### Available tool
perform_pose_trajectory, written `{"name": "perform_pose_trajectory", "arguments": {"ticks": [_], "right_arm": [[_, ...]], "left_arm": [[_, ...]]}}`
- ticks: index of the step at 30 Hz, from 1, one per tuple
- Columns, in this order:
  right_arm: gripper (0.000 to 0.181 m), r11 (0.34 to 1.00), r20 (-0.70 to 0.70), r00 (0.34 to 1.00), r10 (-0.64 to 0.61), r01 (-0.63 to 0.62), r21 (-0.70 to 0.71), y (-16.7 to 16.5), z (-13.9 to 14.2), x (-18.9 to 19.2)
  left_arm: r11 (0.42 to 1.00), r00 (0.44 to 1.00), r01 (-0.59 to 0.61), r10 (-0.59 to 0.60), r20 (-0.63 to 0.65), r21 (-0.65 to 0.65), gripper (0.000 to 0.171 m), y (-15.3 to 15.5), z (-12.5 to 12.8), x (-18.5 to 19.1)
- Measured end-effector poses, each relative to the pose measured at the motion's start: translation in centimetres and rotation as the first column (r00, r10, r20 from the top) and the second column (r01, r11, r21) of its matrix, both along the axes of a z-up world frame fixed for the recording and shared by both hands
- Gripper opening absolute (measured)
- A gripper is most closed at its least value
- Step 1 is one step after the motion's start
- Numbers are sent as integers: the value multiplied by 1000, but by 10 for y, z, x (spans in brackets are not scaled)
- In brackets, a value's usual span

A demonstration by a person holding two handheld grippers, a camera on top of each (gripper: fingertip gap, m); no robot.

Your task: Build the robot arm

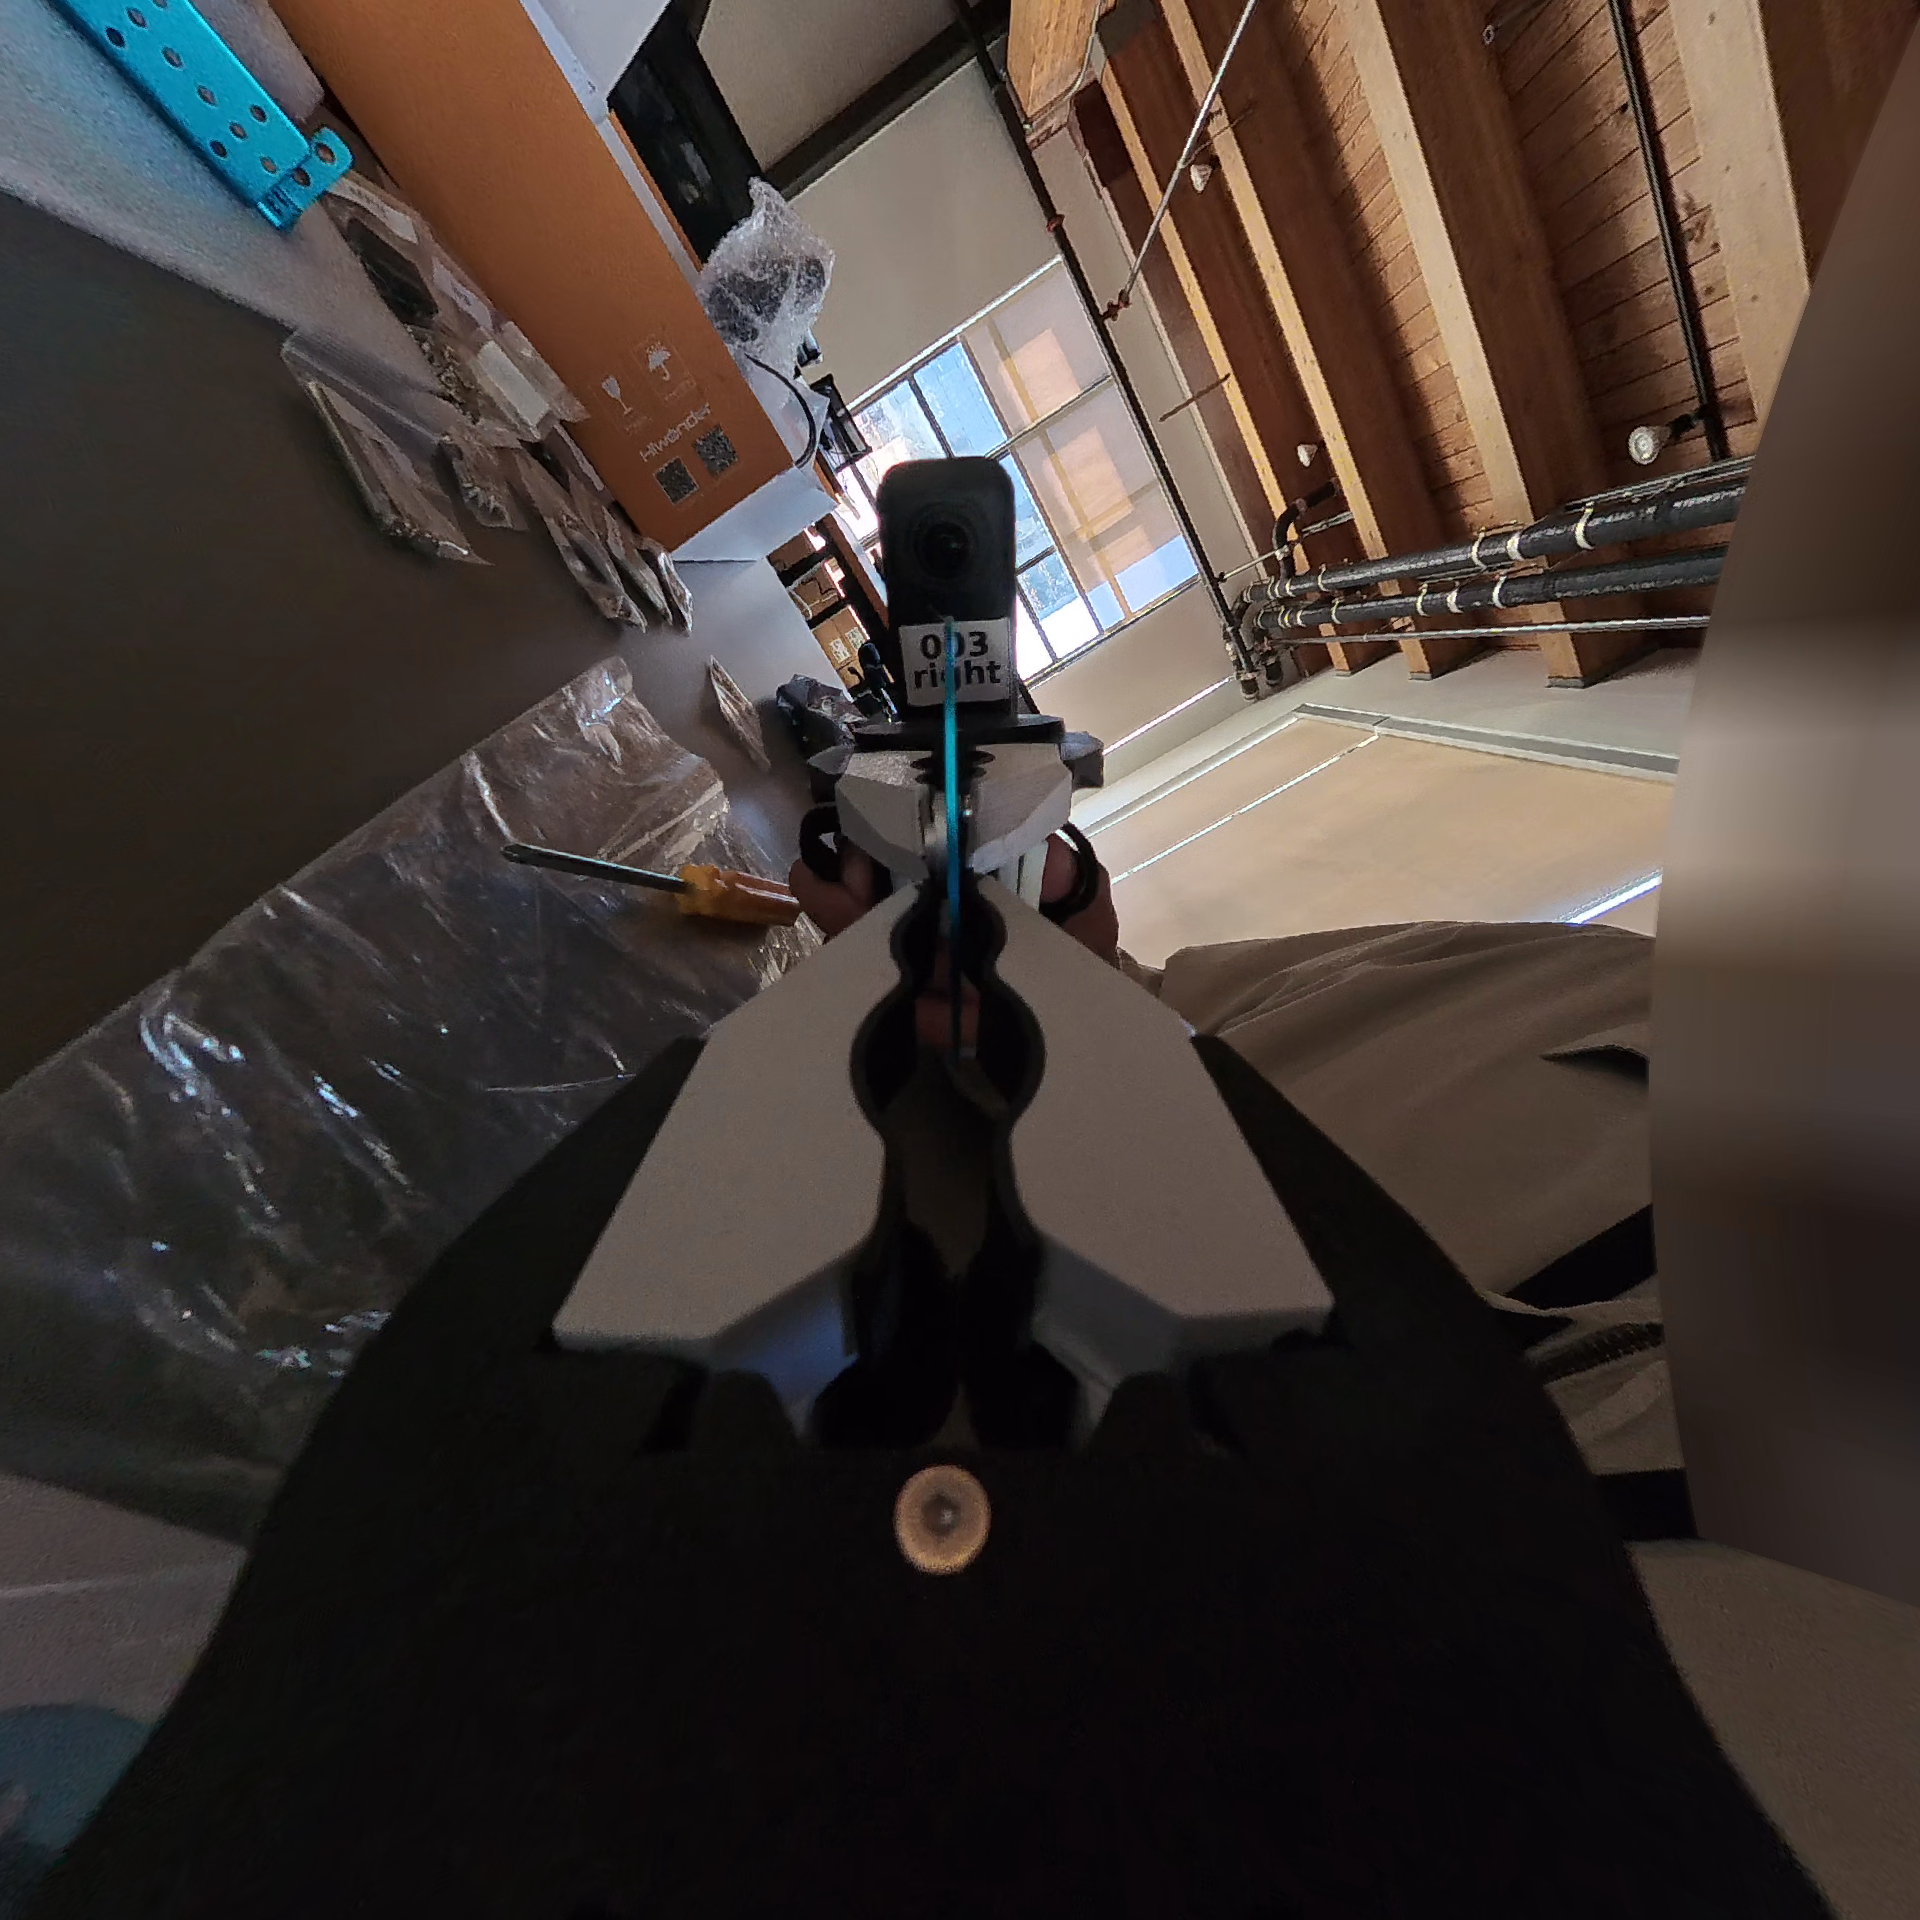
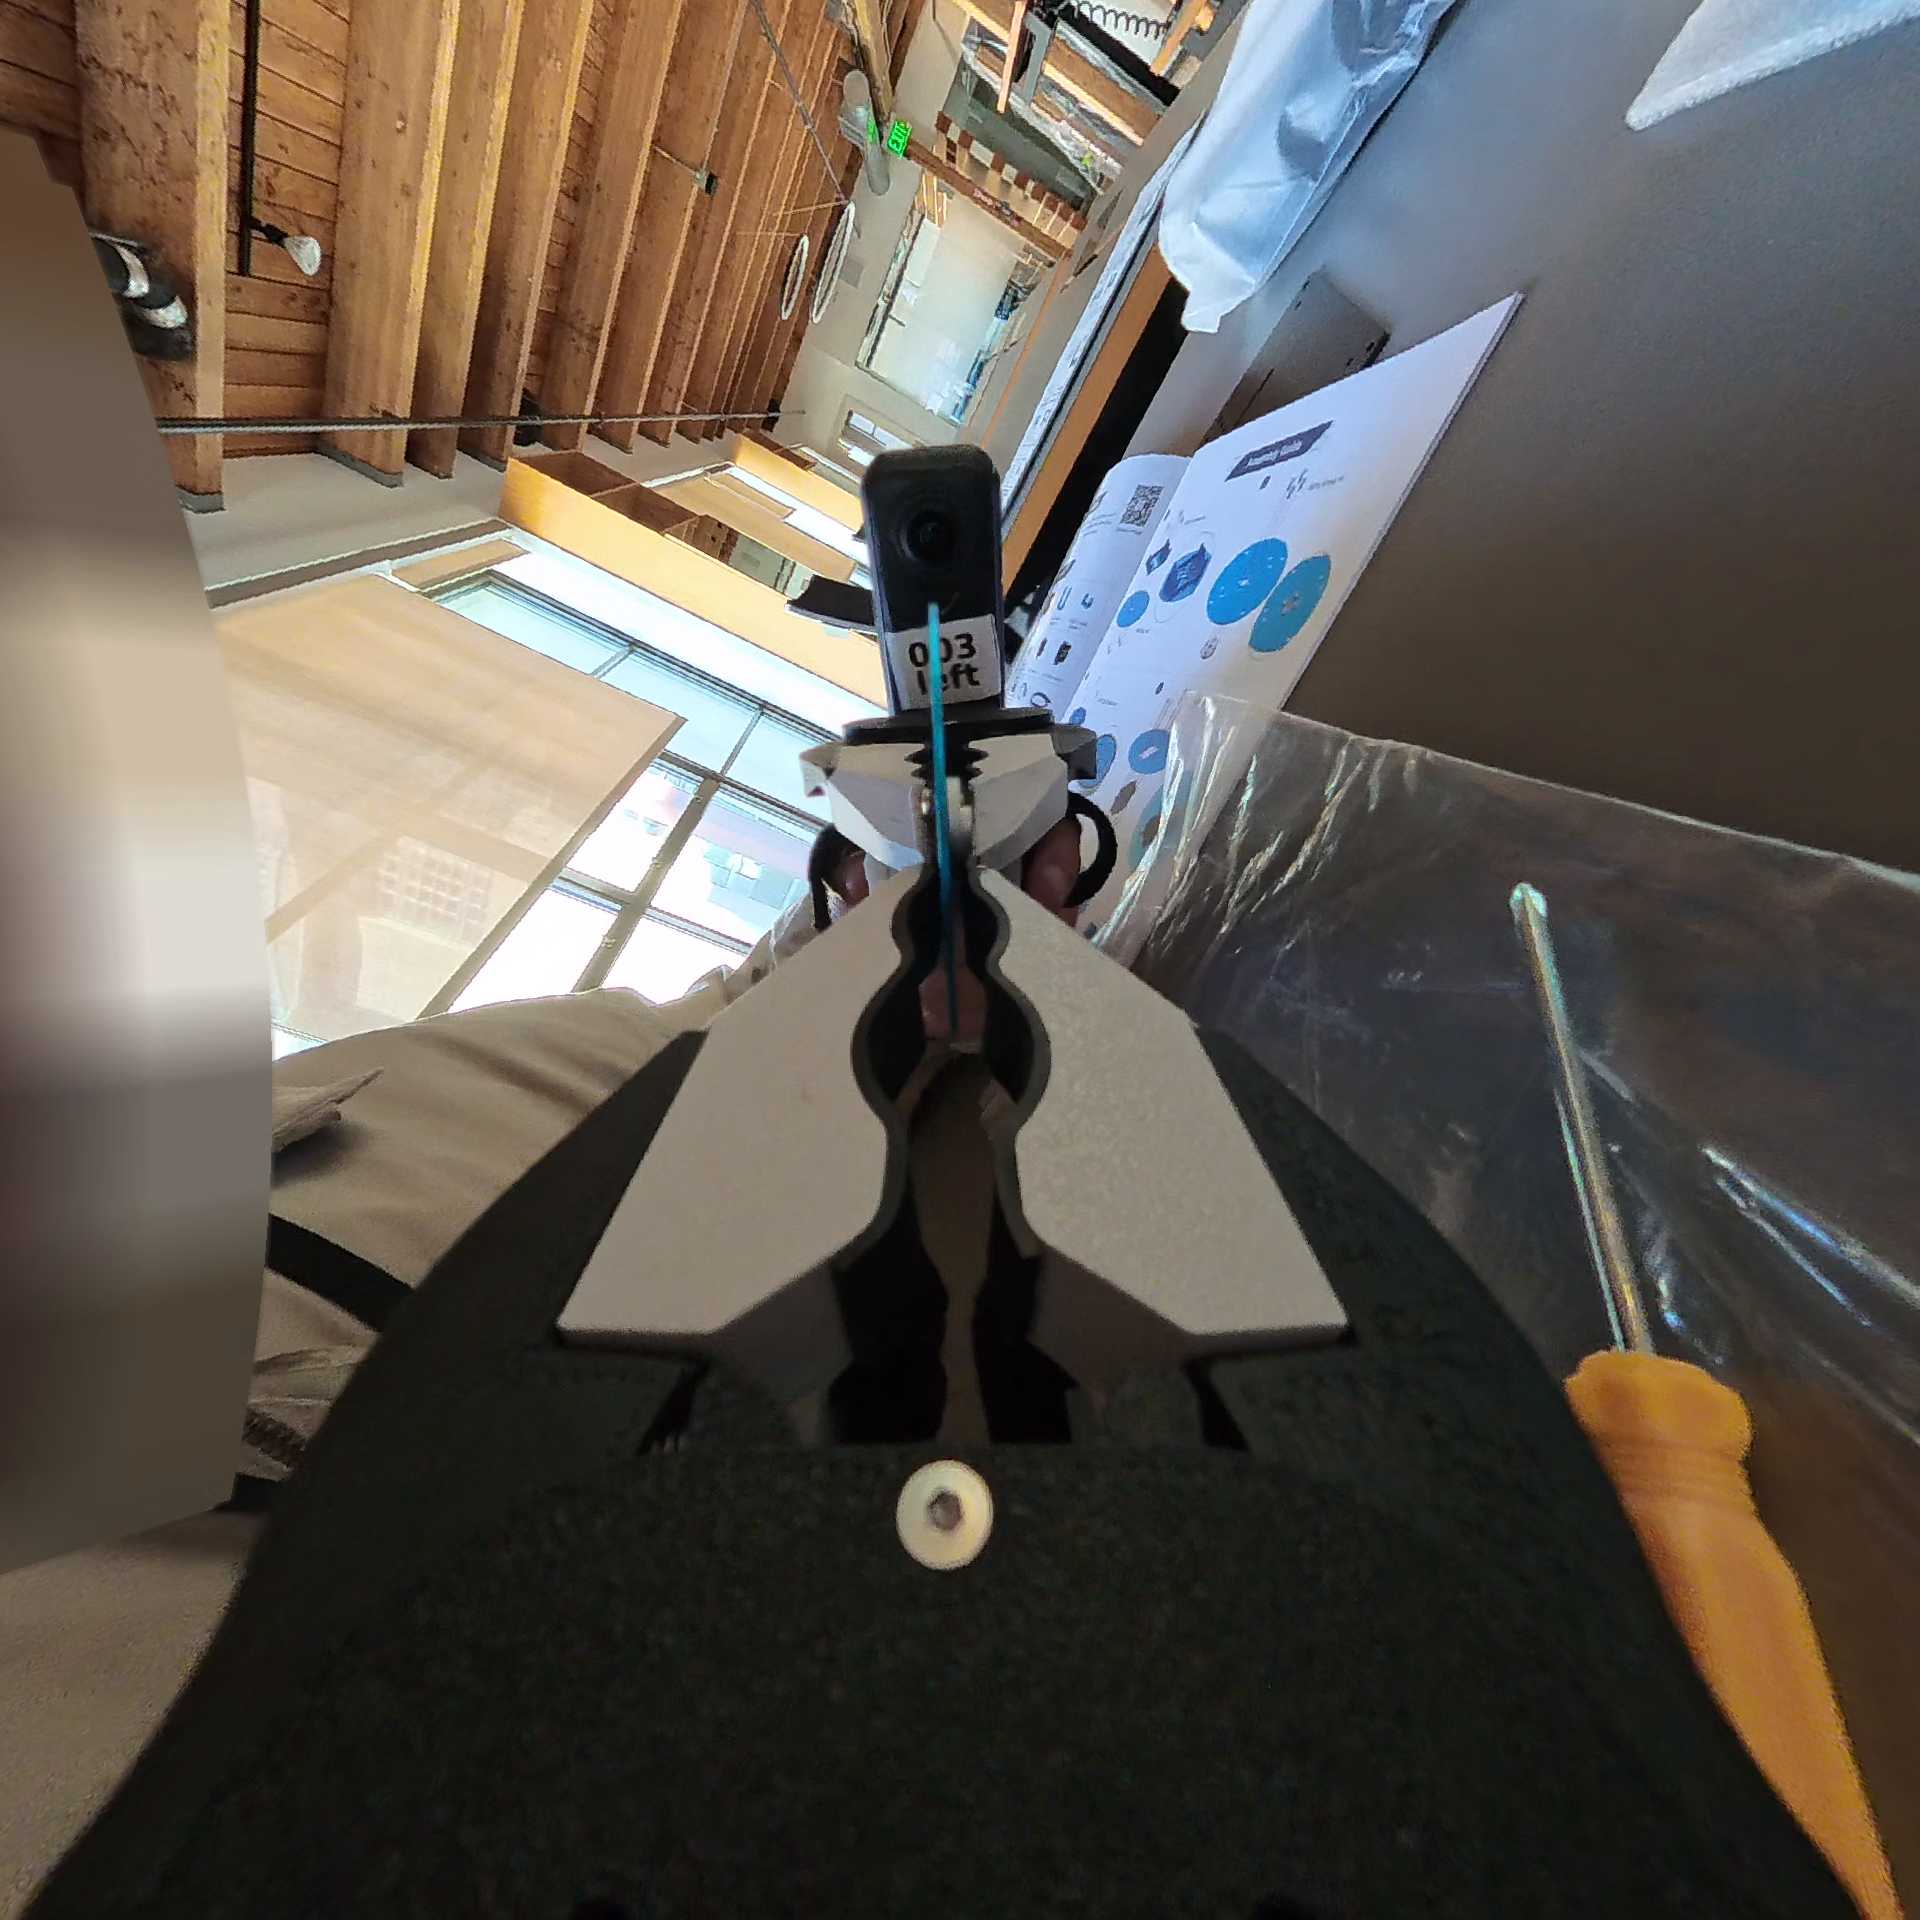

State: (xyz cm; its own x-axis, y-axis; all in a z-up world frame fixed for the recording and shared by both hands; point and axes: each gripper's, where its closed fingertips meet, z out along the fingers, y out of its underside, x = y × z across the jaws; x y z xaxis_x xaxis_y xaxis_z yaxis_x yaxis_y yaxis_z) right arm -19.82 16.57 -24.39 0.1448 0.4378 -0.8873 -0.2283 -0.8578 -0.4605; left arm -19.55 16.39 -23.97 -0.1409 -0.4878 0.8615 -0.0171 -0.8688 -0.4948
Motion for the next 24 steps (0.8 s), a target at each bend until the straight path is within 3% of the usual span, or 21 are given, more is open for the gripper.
{"name": "perform_pose_trajectory", "arguments": {"ticks": [6,12,14,18,20,24], "right_arm": [[2,999,45,999,1,-3,52,1,-2,0],[19,954,265,956,-123,40,298,19,-4,27],[25,949,297,952,-80,-19,315,15,-5,24],[27,987,39,994,98,-102,123,-4,7,2],[14,988,30,993,116,-118,101,-7,2,-3],[5,992,-1,994,108,-108,60,-6,2,-3]], "left_arm": [[1000,1000,-2,2,-10,1,3,0,-1,-1],[1000,999,-21,21,-29,-13,3,6,-4,-4],[1000,1000,-4,3,-26,-7,4,2,-3,-3],[999,999,24,-23,-27,30,3,-7,-1,1],[998,999,38,-36,-29,54,4,-12,0,3],[997,999,26,-23,-40,69,3,-11,0,4]]}}
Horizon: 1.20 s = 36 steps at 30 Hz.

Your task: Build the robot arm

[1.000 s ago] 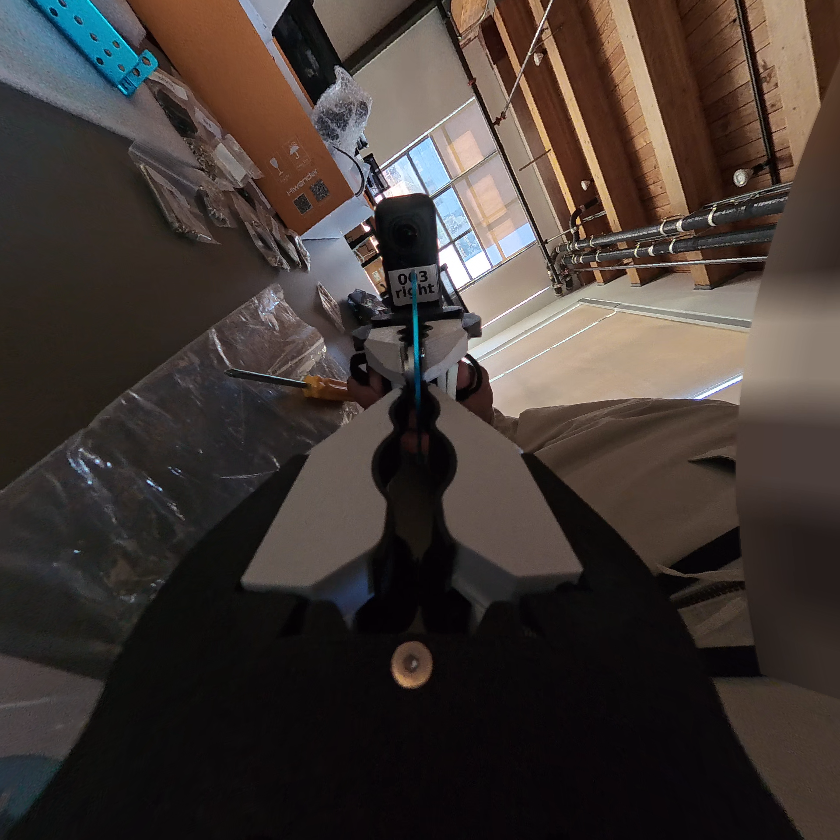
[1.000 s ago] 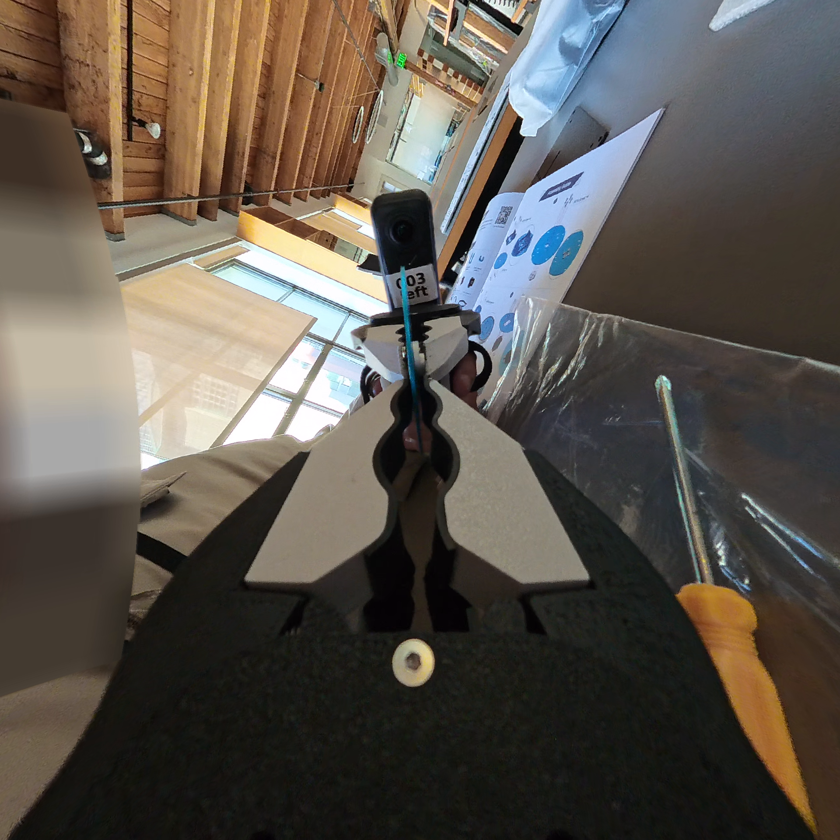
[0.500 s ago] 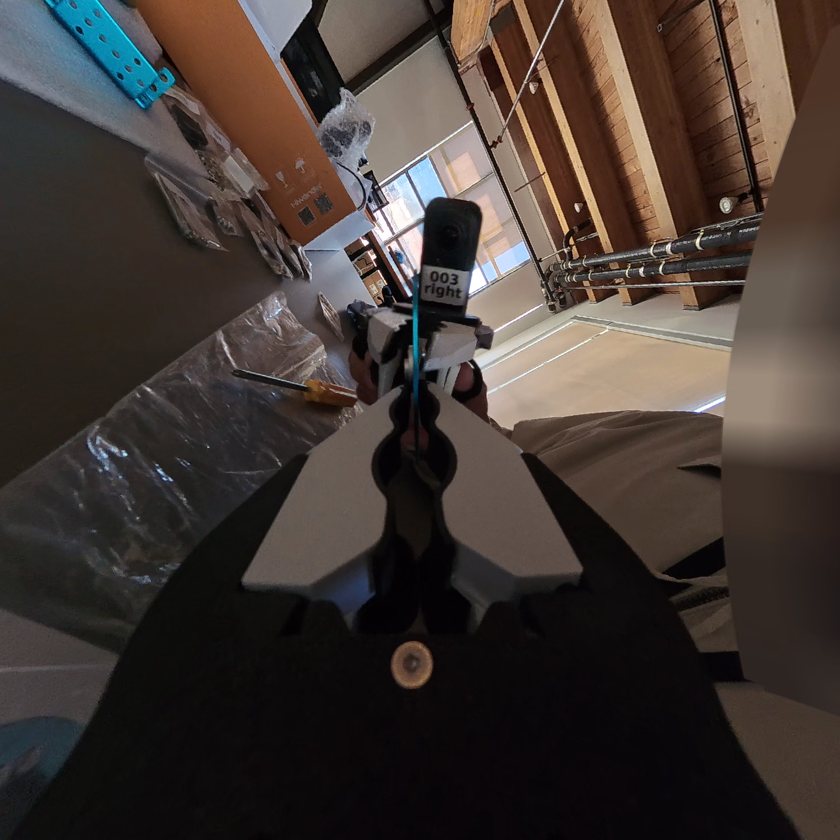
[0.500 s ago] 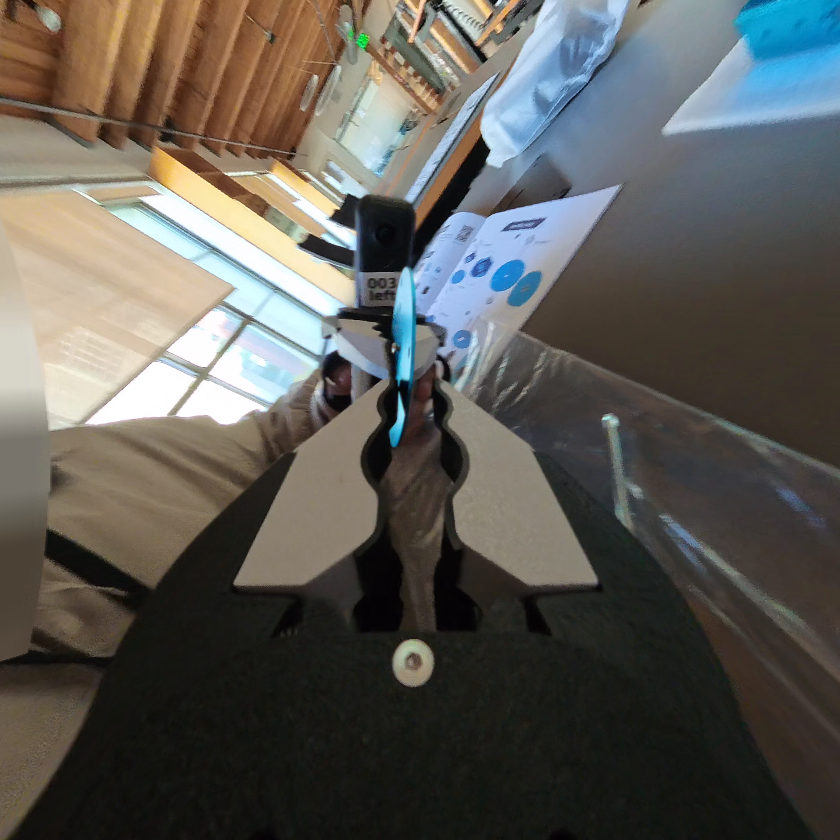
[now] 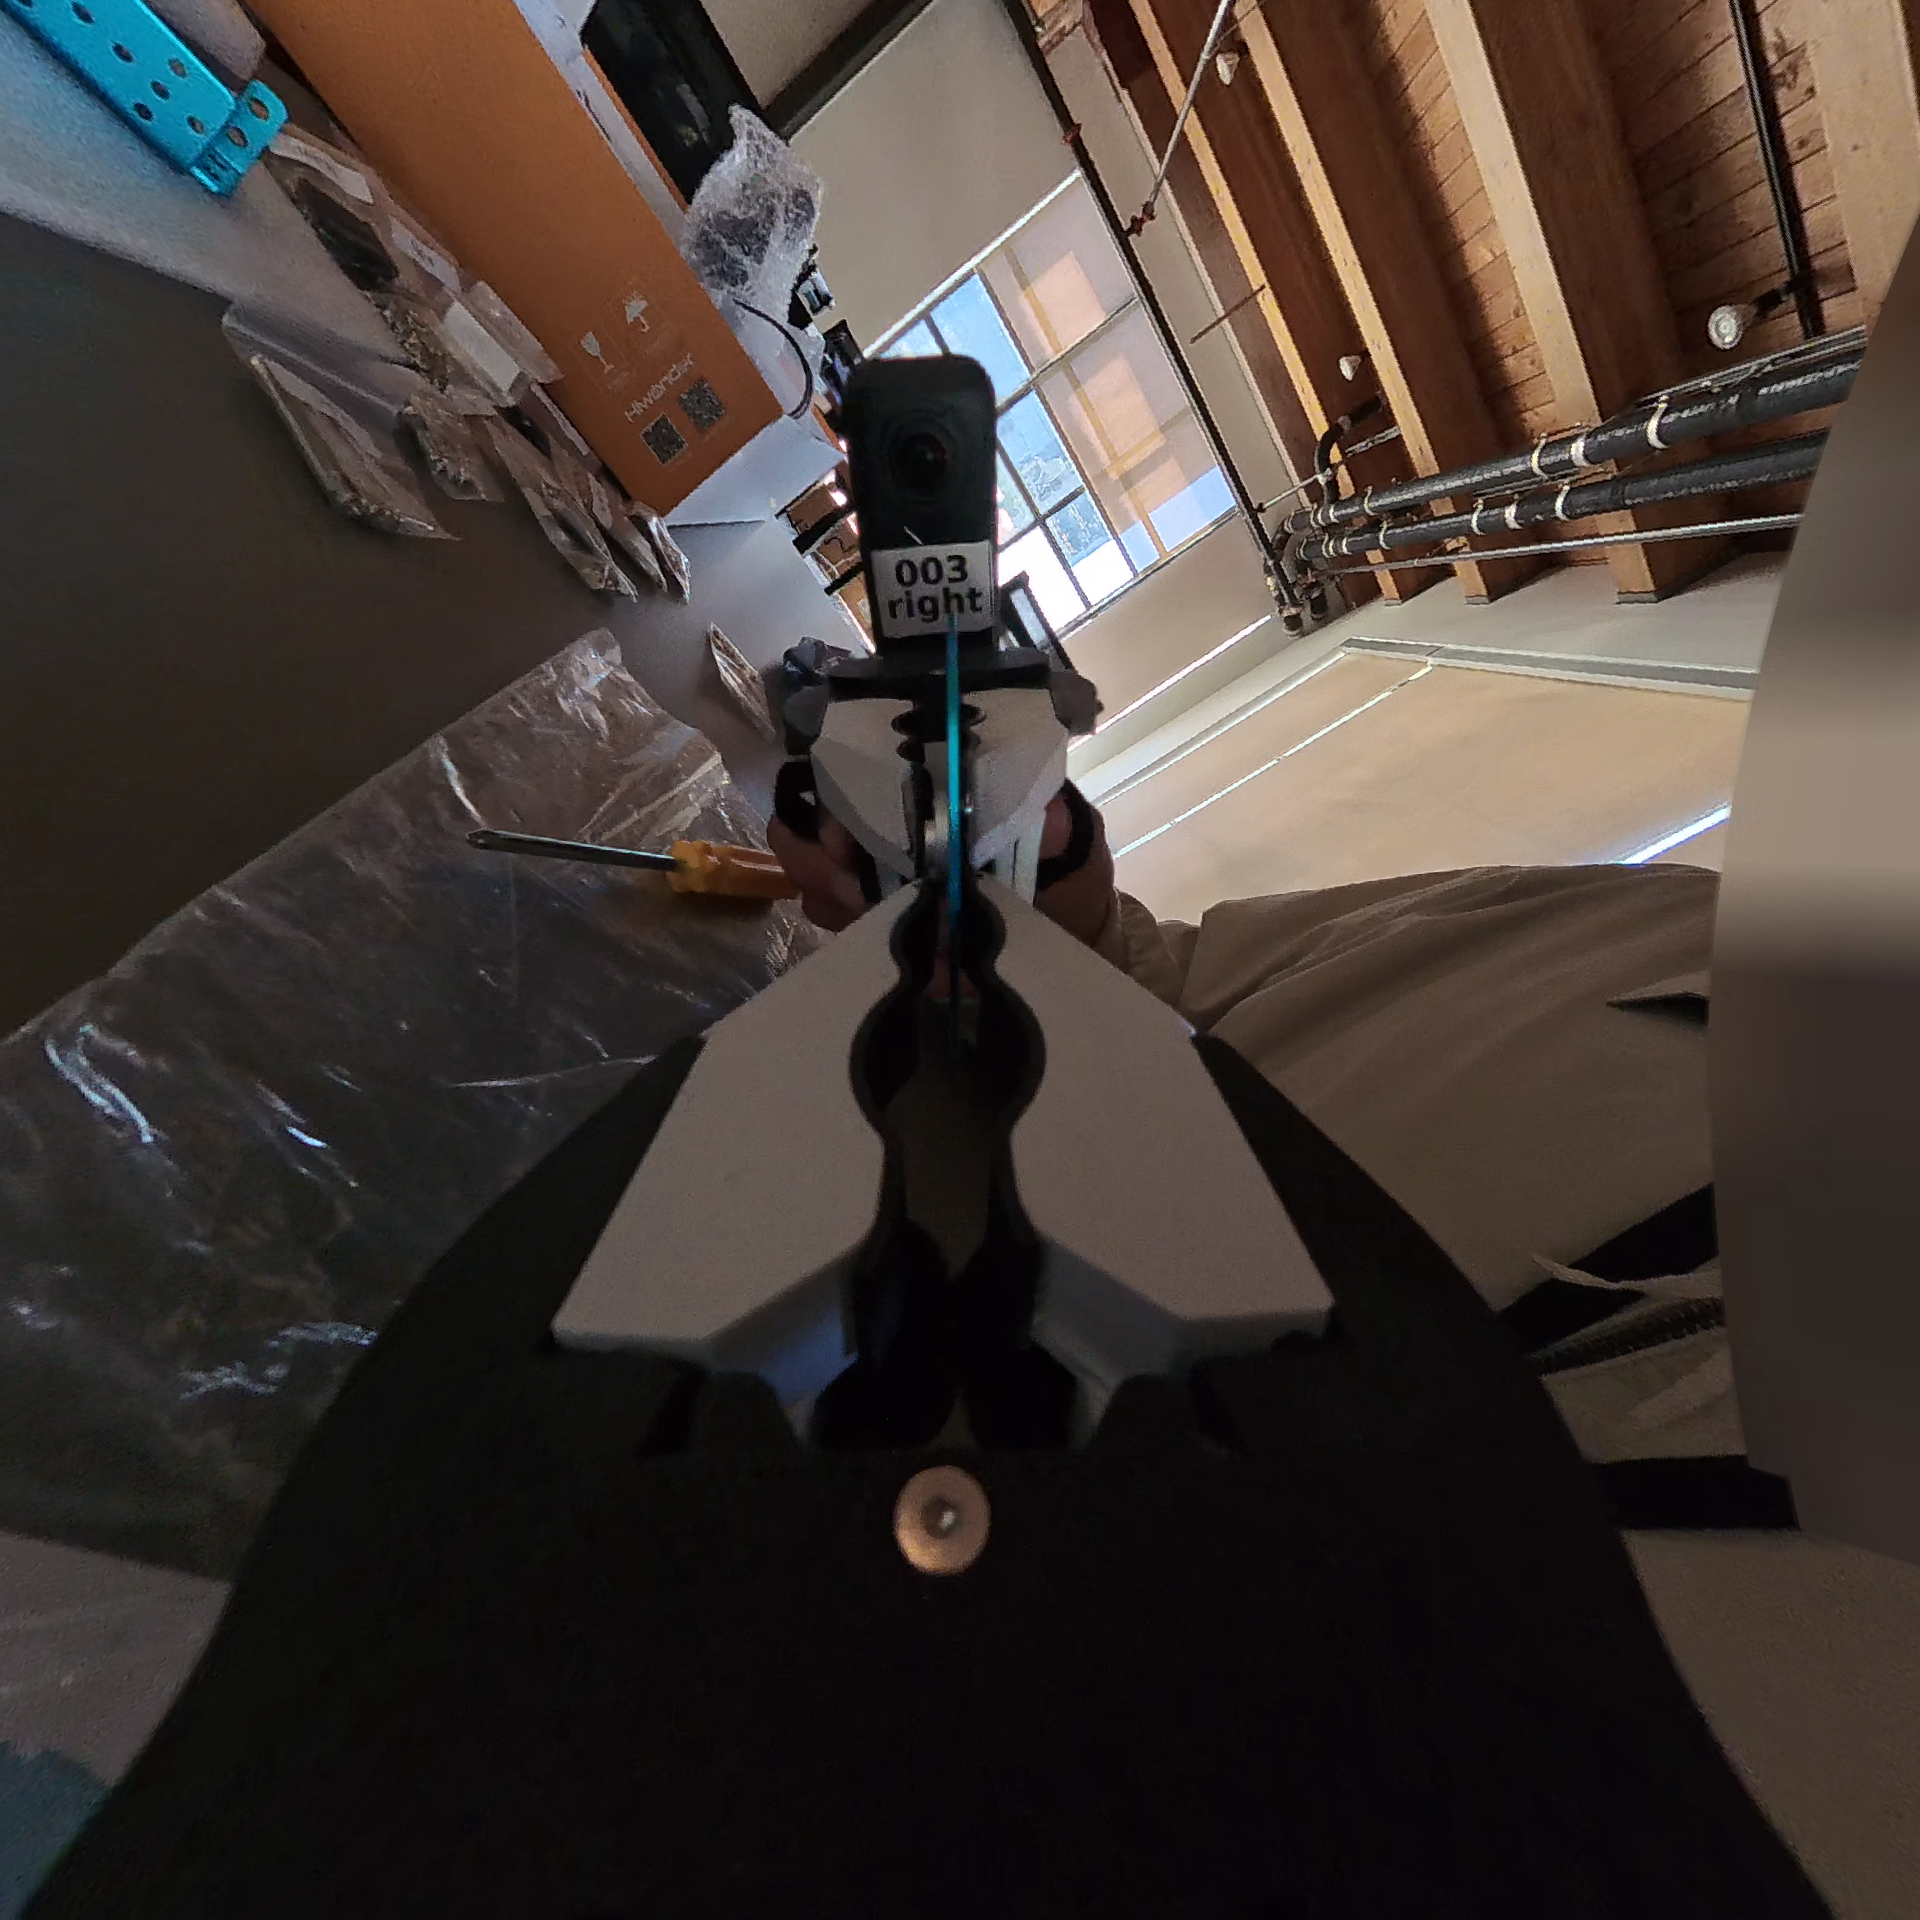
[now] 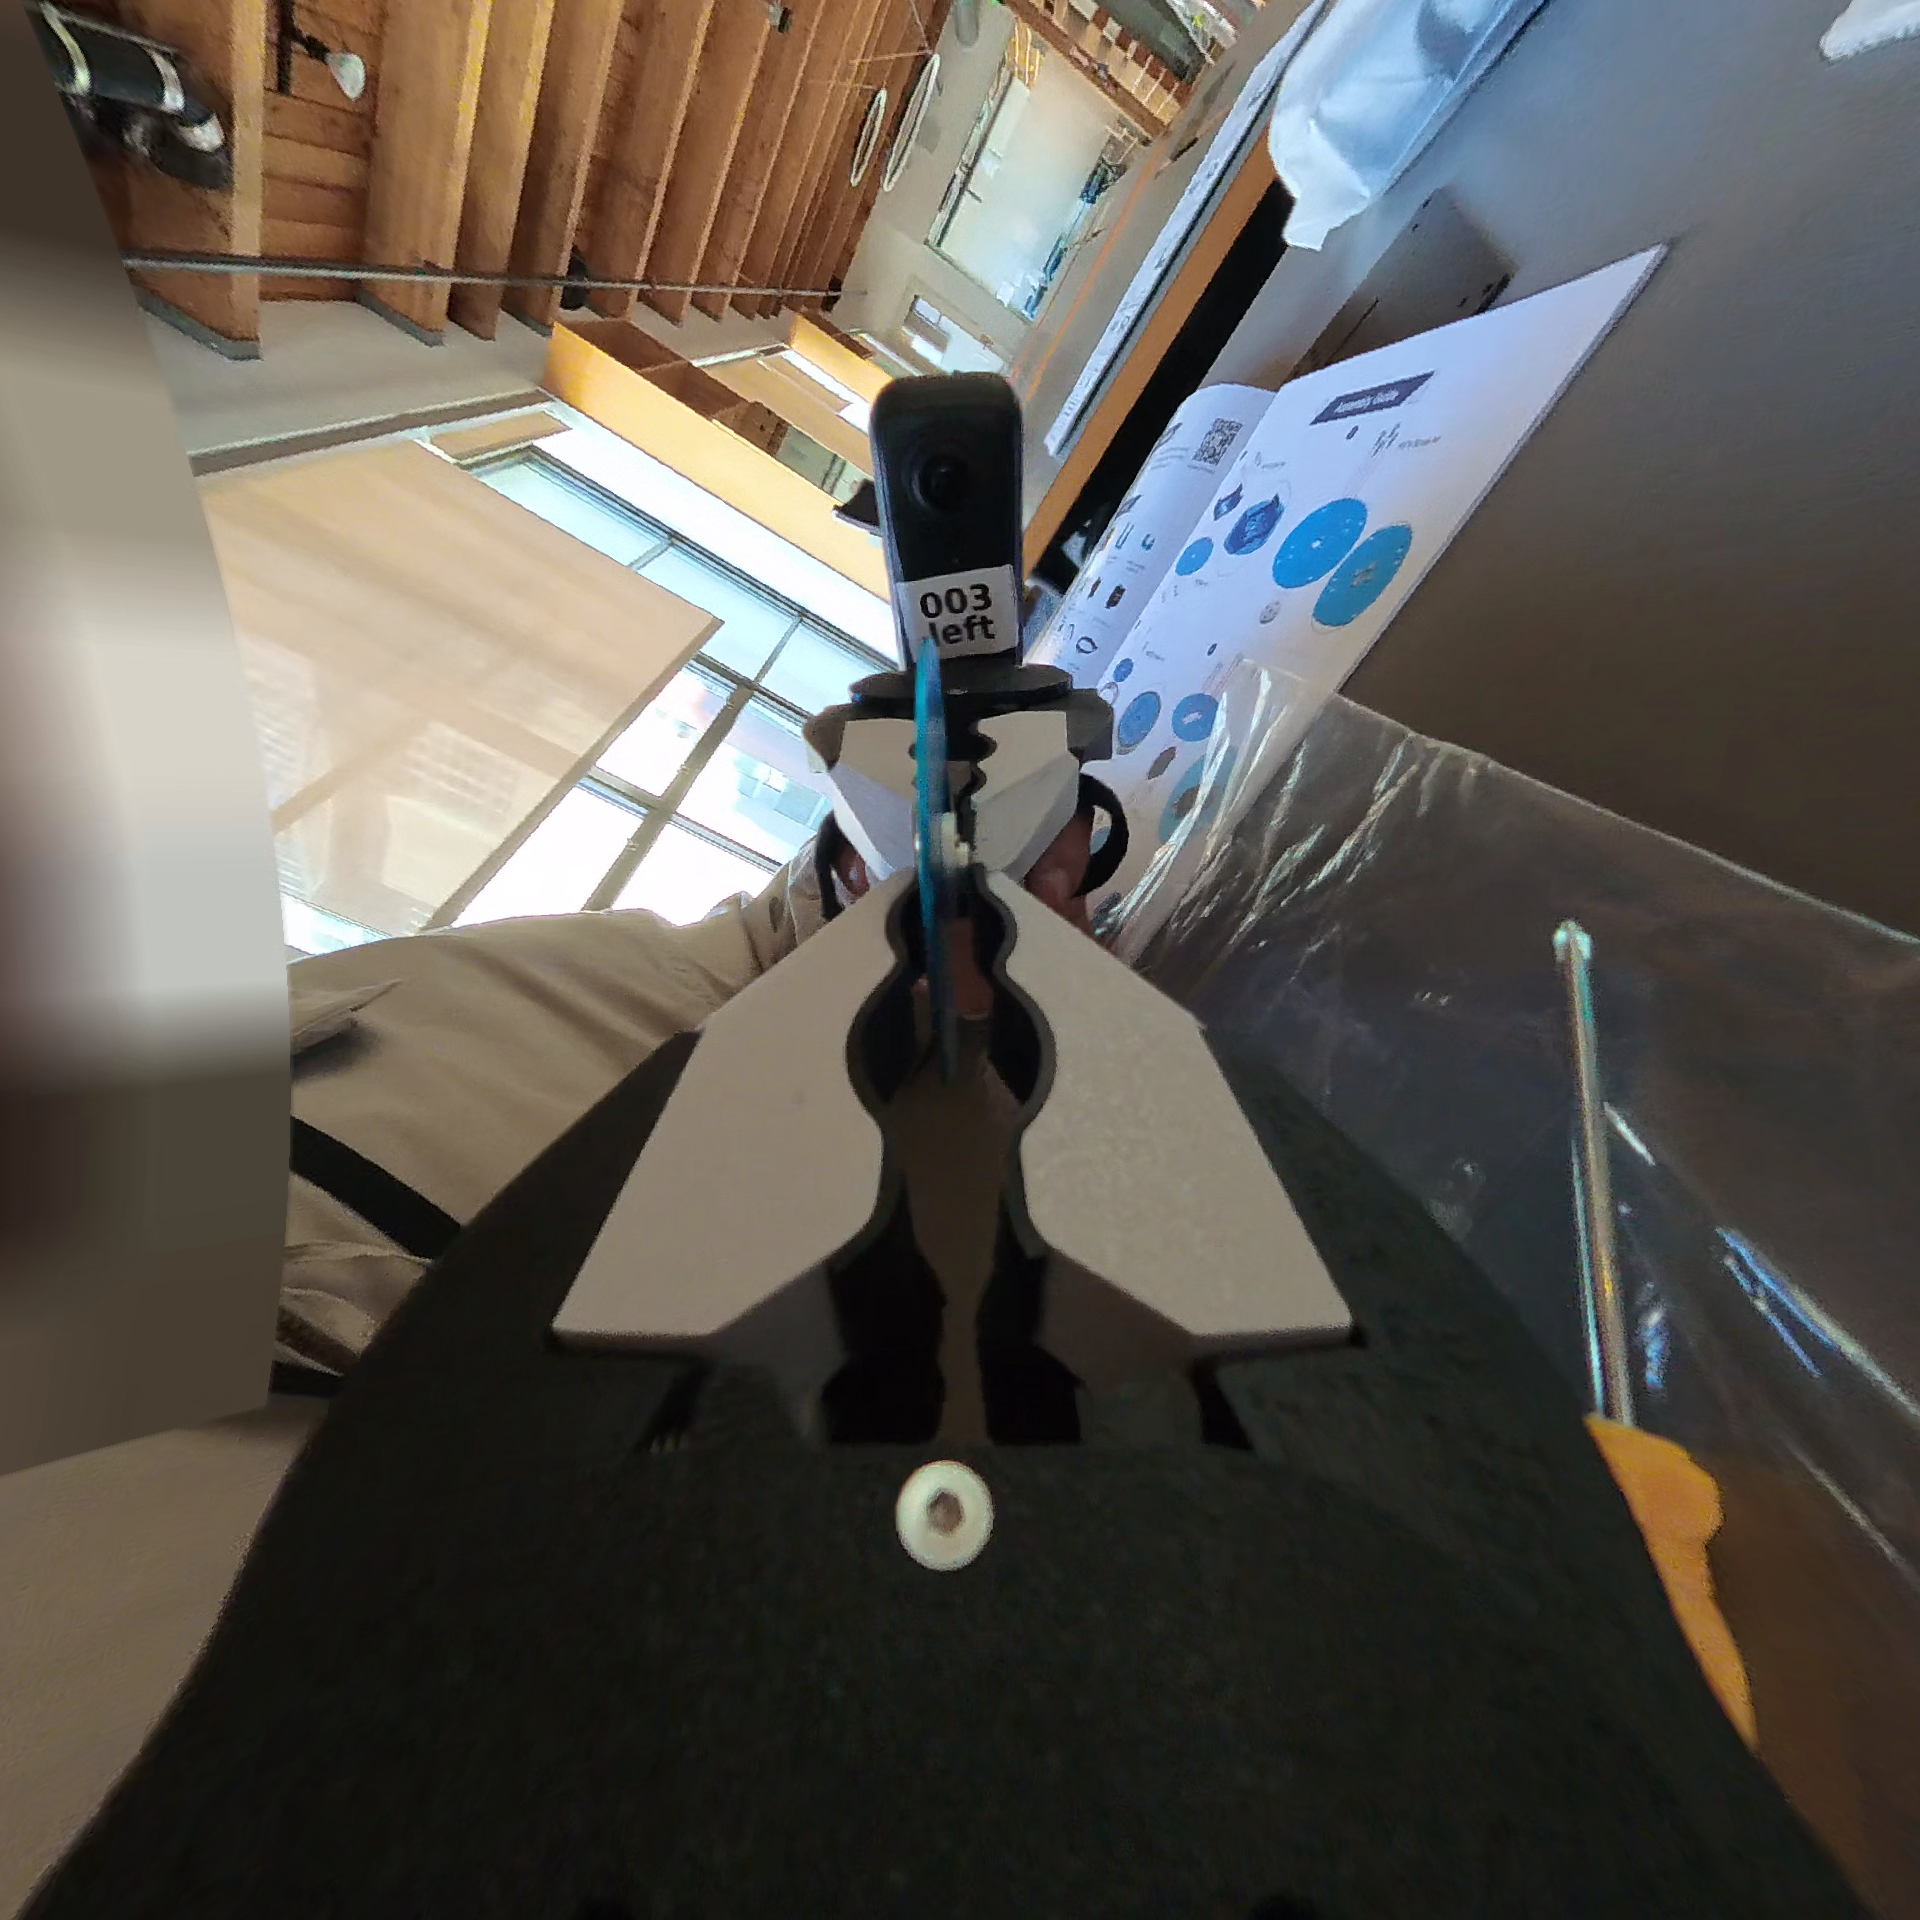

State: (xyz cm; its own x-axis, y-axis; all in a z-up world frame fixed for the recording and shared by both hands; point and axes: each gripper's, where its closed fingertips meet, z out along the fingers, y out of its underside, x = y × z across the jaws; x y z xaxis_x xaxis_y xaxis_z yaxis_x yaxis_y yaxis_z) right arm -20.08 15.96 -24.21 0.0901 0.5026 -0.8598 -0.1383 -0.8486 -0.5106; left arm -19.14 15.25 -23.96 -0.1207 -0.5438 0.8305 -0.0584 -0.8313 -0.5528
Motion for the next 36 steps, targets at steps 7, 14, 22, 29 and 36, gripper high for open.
{"name": "perform_pose_trajectory", "arguments": {"ticks": [7,14,22,29,36], "right_arm": [[5,997,-12,998,-68,67,-30,6,-3,0],[5,998,-5,999,-50,49,-40,4,-4,3],[4,995,-1,1000,-13,12,-98,0,-7,3],[4,996,49,999,14,-9,-93,-4,-14,2],[4,994,51,998,30,-24,-108,-6,-18,2]], "left_arm": [[999,1000,-21,21,-1,-30,4,6,-3,1],[999,1000,-21,21,-18,24,6,5,-3,2],[1000,1000,5,-6,-16,-23,9,3,-5,3],[1000,999,-20,19,-26,-22,4,9,-6,0],[999,998,38,-39,-41,-37,10,3,-9,0]]}}
